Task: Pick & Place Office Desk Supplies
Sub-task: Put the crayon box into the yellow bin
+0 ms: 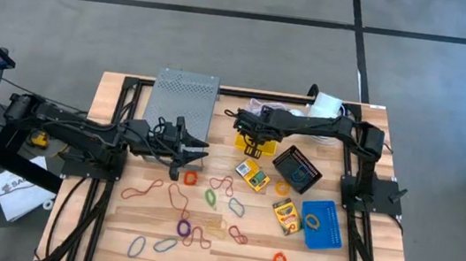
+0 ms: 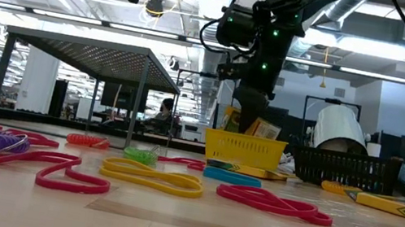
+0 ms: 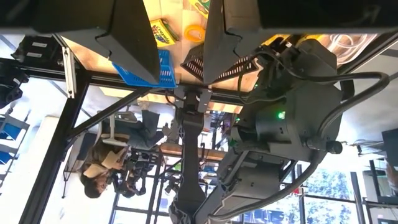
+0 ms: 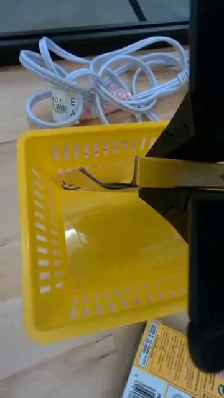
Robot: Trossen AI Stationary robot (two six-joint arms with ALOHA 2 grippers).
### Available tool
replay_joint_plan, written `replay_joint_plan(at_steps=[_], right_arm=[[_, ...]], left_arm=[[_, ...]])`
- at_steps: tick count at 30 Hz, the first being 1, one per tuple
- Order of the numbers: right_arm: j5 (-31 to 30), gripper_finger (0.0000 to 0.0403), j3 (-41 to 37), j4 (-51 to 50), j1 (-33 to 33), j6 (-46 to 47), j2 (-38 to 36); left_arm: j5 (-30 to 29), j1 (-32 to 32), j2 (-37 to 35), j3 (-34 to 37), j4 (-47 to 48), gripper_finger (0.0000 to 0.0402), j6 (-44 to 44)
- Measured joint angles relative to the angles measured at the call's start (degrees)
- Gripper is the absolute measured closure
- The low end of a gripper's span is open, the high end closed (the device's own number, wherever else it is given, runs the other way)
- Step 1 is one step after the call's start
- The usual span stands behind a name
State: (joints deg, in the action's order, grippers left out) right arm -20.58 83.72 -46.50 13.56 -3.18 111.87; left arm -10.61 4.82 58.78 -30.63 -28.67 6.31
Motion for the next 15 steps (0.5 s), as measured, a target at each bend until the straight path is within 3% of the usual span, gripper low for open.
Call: replay_joint_plan(at_steps=[5, 9, 15], right_arm=[[2.18, 0.0335, 0.0, -0.41, -0.37, -1.13, -0.02], [5.89, 0.0282, 0.0, -2.51, 0.41, -1.11, -0.02], [5.85, 0.0201, 0.0, -3.04, 2.03, 3.25, -0.02]], left_arm=[[0.0, 0.0, 0.0, 0.0, -0.02, 0.0282, 0.06], [0.0, 0.0, 0.0, 0.0, -0.02, 0.0282, 0.11], [0.0, 0.0, 0.0, 0.0, -0.02, 0.0282, 0.13]])
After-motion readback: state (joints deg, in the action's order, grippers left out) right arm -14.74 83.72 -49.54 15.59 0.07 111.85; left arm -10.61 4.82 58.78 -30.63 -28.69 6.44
